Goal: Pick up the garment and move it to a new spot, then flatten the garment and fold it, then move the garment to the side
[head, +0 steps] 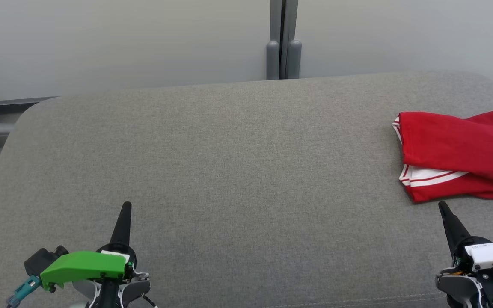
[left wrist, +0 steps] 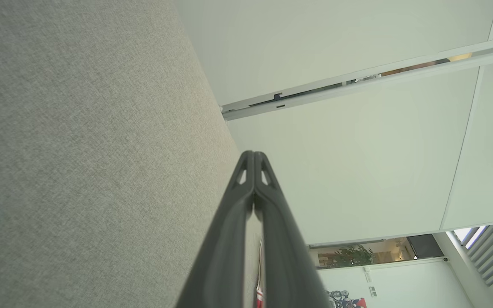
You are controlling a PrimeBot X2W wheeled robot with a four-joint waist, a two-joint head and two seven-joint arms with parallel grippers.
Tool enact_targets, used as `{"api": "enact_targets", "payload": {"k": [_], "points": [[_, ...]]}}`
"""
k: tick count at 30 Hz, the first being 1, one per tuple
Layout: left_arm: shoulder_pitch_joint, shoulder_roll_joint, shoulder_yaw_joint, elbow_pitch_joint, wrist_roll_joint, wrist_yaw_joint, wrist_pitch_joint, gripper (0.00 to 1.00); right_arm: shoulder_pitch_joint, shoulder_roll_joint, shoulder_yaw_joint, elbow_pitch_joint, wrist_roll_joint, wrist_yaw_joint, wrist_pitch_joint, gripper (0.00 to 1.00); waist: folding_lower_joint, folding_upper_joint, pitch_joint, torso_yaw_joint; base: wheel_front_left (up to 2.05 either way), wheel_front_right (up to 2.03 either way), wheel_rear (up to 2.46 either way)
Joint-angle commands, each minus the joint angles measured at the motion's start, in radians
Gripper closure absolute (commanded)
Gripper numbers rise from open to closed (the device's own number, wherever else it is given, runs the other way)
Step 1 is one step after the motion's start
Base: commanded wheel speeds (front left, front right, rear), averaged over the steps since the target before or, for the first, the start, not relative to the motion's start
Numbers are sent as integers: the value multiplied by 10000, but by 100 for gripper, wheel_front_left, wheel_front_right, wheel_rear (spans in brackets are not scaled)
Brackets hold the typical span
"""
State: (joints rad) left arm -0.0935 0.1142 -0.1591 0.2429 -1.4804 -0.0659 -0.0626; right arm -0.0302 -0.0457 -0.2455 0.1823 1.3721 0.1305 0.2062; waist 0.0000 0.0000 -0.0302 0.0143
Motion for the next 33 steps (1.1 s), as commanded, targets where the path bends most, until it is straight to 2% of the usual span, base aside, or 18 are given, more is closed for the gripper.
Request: {"api": "enact_targets", "payload": {"k": [1,33], "points": [[-215,-37,125,-56,-147,-113,58,100,-181,-61,-67,-17,243,4,59,100,0,0,15,-7,0,0,0],[-247,-686,890,-49,-1569,-707,420,100,-302,-67,-588,178,2418,4,494,100,0,0,327,-144,0,0,0]]}}
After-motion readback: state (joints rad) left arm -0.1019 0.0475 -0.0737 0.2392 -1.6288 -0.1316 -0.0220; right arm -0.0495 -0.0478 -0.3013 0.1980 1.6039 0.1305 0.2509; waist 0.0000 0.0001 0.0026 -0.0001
